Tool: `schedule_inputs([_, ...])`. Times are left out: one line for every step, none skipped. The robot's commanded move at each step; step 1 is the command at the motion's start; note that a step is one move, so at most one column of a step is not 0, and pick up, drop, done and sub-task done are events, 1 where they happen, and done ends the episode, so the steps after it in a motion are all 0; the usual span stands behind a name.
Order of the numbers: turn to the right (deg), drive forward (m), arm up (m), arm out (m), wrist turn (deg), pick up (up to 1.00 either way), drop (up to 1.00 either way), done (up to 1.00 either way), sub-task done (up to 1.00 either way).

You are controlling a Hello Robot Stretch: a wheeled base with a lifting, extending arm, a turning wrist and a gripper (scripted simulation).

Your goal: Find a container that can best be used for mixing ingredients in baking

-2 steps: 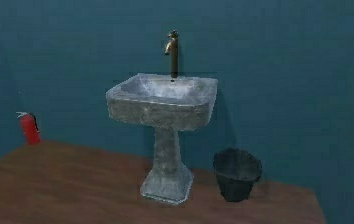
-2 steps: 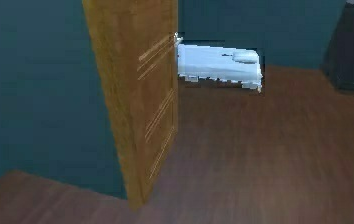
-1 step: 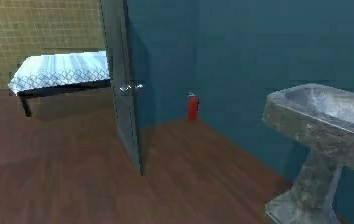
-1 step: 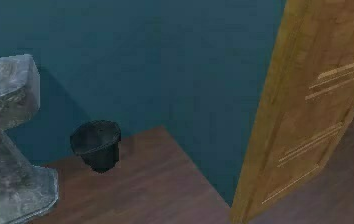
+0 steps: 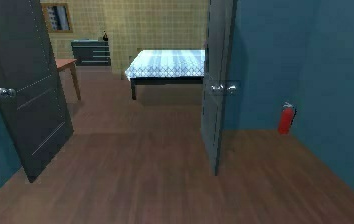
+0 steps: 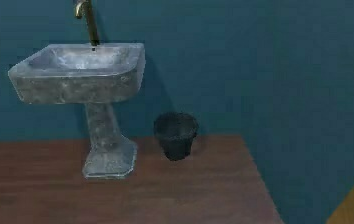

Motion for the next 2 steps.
schedule_inputs([0.0, 0.75, 0.00, 0.00, 0.0, 0.00, 0.00, 0.00, 0.00])
schedule_inputs([-24.0, 0.00, 0.00, 0.00, 0.0, 0.00, 0.00, 0.00, 0.00])
